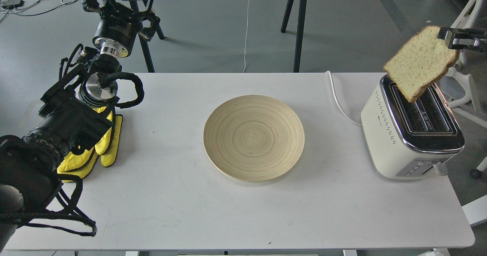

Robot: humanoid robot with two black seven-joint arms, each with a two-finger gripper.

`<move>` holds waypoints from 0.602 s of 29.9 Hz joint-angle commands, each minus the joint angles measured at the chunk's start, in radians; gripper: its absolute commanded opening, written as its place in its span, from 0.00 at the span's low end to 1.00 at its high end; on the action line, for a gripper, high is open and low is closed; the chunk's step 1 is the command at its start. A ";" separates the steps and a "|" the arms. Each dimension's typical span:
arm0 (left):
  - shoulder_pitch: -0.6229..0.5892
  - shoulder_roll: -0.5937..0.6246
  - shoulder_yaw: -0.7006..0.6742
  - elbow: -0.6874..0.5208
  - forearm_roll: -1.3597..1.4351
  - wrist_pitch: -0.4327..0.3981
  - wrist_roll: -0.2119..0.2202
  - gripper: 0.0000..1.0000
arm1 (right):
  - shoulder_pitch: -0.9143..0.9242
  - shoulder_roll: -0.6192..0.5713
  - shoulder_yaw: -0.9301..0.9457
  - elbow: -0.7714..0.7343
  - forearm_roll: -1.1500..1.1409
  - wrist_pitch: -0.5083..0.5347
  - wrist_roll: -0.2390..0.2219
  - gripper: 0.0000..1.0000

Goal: Put bread in toaster with right arm
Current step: 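Carry the bread slice up and over the toaster slot, then lower the bread into the toaster slot and release it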

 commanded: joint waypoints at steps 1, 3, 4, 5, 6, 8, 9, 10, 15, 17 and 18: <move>0.000 0.000 0.000 0.000 0.000 0.000 0.000 1.00 | -0.010 -0.008 -0.036 -0.003 0.000 -0.004 -0.013 0.00; 0.000 0.000 0.001 0.000 0.000 0.000 0.000 1.00 | -0.013 -0.002 -0.059 -0.017 0.003 -0.014 -0.013 0.00; 0.000 0.000 0.001 0.000 0.000 0.000 0.000 1.00 | -0.019 0.001 -0.064 -0.033 0.006 -0.015 -0.013 0.00; 0.000 0.000 0.001 0.000 0.000 0.000 0.000 1.00 | -0.026 0.003 -0.066 -0.049 0.008 -0.017 -0.013 0.00; 0.000 -0.002 0.001 0.000 0.000 0.000 0.000 1.00 | -0.039 0.006 -0.066 -0.068 0.008 -0.020 -0.013 0.00; 0.000 -0.002 0.000 0.000 0.000 0.000 0.000 1.00 | -0.068 0.032 -0.064 -0.106 0.008 -0.035 -0.013 0.00; 0.000 -0.002 0.001 0.000 0.000 0.000 0.000 1.00 | -0.077 0.055 -0.064 -0.126 0.008 -0.043 -0.013 0.00; 0.000 -0.002 0.001 0.000 0.000 0.000 0.002 1.00 | -0.082 0.070 -0.064 -0.138 0.008 -0.046 -0.013 0.00; 0.000 0.000 0.001 0.000 0.000 0.000 0.002 1.00 | -0.092 0.087 -0.064 -0.155 0.008 -0.054 -0.013 0.00; 0.000 0.000 0.001 0.000 0.000 0.000 0.002 1.00 | -0.094 0.089 -0.066 -0.155 0.008 -0.054 -0.013 0.00; 0.000 0.000 0.001 0.000 0.000 0.000 0.002 1.00 | -0.096 0.089 -0.064 -0.154 0.009 -0.054 -0.013 0.00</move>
